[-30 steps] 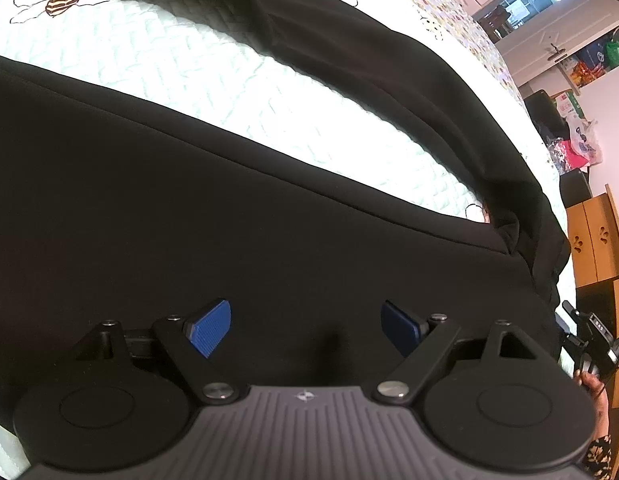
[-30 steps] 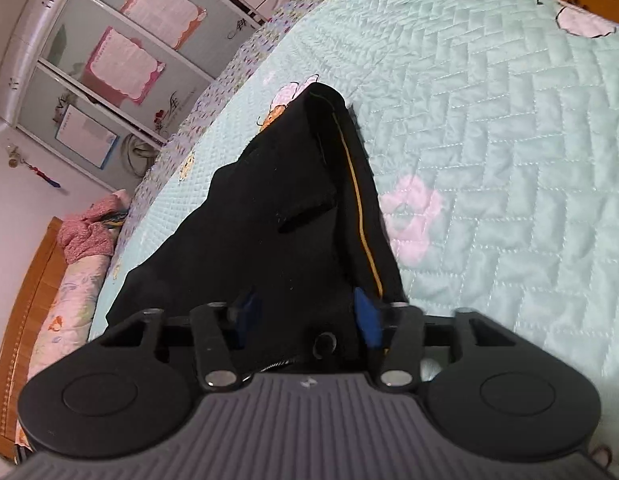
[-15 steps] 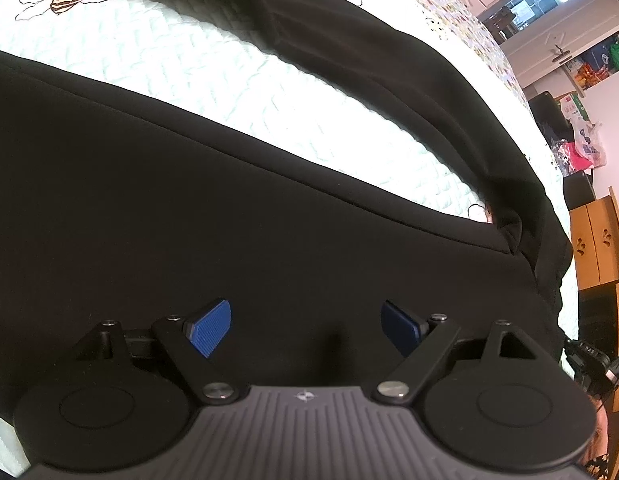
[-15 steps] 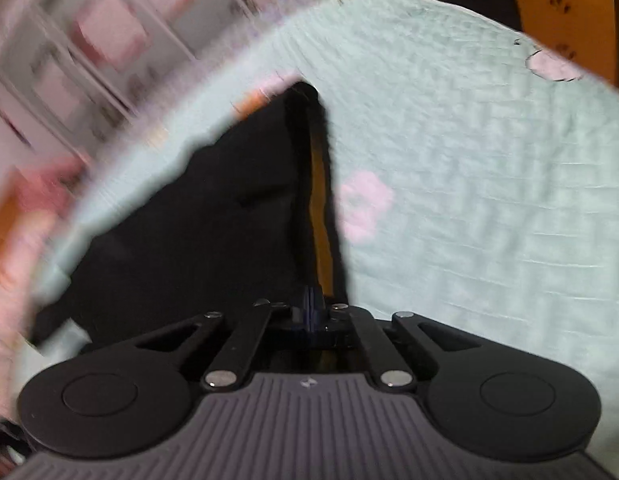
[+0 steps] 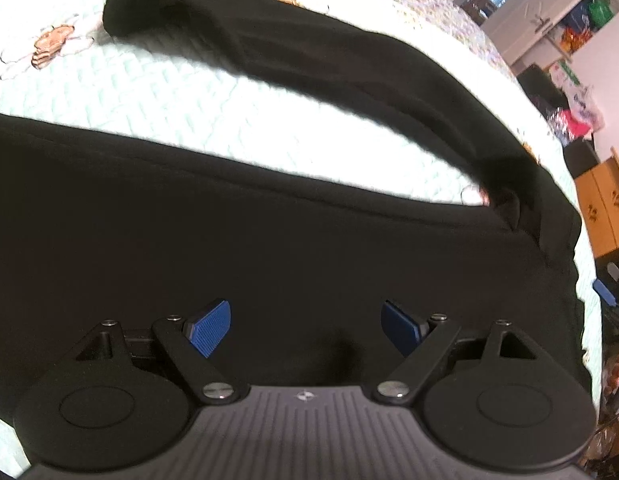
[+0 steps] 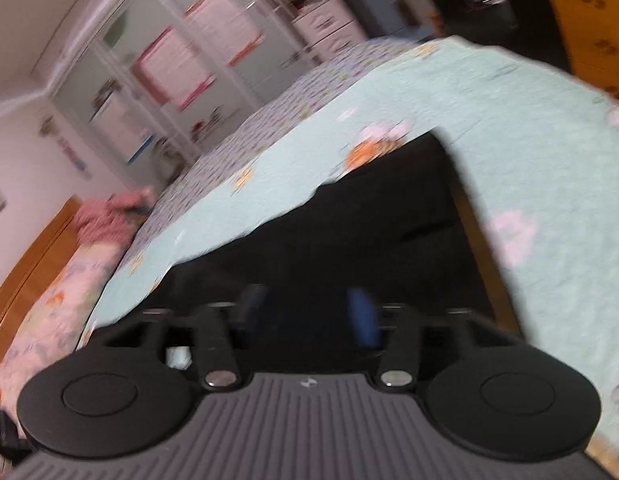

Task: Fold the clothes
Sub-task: 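Open the right gripper and release the zipper edge onto the jacket, then grasp the black sleeve cuff with the left gripper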

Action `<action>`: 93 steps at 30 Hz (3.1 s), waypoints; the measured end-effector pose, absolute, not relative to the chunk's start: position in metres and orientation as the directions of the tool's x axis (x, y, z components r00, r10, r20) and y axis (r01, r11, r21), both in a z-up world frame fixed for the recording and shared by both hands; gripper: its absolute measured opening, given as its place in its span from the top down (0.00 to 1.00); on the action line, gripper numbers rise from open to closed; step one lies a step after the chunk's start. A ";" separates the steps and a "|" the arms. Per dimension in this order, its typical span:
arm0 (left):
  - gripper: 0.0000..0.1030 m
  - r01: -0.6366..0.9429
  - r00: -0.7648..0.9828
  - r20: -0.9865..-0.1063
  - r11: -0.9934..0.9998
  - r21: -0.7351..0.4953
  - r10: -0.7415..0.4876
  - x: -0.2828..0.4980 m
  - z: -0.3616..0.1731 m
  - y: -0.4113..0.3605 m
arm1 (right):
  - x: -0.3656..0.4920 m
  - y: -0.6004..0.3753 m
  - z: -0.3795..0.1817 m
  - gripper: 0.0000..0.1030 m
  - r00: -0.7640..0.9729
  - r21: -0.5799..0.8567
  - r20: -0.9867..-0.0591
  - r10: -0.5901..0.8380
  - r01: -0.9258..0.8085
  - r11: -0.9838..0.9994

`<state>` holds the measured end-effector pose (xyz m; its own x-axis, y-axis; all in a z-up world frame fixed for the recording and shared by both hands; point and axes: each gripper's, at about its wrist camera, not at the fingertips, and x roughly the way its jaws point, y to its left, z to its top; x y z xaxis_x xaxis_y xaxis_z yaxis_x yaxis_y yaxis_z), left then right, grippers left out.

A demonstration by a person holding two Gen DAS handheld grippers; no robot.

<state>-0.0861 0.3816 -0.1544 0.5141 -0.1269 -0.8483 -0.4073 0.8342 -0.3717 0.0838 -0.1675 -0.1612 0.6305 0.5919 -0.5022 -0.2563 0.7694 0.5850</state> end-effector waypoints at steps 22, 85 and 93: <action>0.00 -0.305 0.517 -0.851 0.907 -0.289 -0.097 -0.081 -0.178 0.359 | -0.019 0.046 -0.132 0.13 0.572 0.224 -0.674 0.468 -0.446 0.867; 0.09 -0.269 0.724 -0.639 0.746 -0.609 -0.261 -0.150 -0.142 0.421 | -0.035 0.109 -0.176 0.00 0.554 0.240 -0.744 0.374 -0.301 0.923; 0.08 -0.400 0.761 -0.621 0.617 -0.678 -0.188 -0.144 -0.111 0.453 | -0.026 0.105 -0.163 0.00 0.638 0.317 -0.590 0.495 -0.381 0.868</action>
